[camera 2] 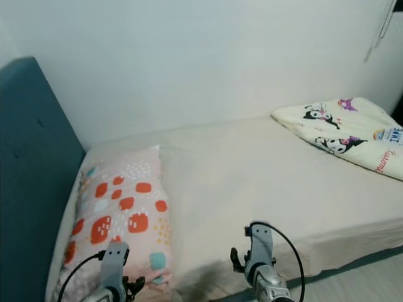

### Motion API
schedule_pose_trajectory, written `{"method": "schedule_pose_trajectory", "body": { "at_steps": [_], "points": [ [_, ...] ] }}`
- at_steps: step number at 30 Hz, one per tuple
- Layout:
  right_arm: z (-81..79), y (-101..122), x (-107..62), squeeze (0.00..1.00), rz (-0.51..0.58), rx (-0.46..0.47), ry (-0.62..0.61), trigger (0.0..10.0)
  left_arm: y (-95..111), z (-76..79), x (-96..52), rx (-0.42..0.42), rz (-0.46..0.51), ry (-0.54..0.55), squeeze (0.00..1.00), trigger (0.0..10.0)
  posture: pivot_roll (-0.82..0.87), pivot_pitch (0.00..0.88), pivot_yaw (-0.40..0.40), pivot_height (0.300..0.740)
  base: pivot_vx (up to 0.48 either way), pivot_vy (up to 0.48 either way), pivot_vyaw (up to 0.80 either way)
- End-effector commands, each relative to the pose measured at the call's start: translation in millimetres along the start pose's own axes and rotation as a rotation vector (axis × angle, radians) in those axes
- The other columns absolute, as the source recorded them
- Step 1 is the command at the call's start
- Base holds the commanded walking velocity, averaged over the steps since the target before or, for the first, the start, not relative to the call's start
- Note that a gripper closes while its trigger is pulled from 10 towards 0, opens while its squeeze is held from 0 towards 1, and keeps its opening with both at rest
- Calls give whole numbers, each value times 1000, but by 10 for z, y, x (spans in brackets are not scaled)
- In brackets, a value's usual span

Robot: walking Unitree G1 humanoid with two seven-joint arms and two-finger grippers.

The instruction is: Clean up the room

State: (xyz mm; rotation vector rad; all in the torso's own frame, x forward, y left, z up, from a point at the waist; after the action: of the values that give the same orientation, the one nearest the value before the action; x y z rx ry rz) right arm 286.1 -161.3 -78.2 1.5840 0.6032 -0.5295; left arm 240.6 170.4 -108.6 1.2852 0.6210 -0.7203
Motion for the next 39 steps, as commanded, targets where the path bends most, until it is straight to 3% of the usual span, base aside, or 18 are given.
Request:
{"method": "schedule_pose_trajectory", "body": {
  "at_steps": [1,14,18,39],
  "points": [
    [19,12,2,0,-3,-3,-5,10000,-26,4,2,0,-14,5,0,10000,-9,0,21,729,0,0,0],
    [3,10,0,0,0,-14,16,10000,-37,-1,1,19,-22,10,0,10000,-9,0,16,729,0,0,0],
    [-60,0,-3,0,-1,-49,63,10000,-49,7,2,30,-28,7,0,10000,-11,0,14,729,0,0,667],
    [-20,-12,-12,0,0,-54,50,10000,-154,-19,-19,42,-58,14,0,10000,-12,0,12,729,0,0,754]
  ]
}}
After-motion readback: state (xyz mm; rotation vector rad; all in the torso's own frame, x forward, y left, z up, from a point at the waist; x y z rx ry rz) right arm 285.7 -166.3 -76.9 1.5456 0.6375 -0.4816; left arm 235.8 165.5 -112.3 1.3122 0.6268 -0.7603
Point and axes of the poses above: a point about 5 cm out from each wrist's last joint towards the gripper, its own x axis pointing out of the wrist towards the gripper, its own y axis along the axis of the wrist's last joint, z = x × y, the point moved 5 cm from there along x, pointing out of the wrist towards the gripper, and after that the axes turned 2 degrees about -x, right-handed, at the moved point
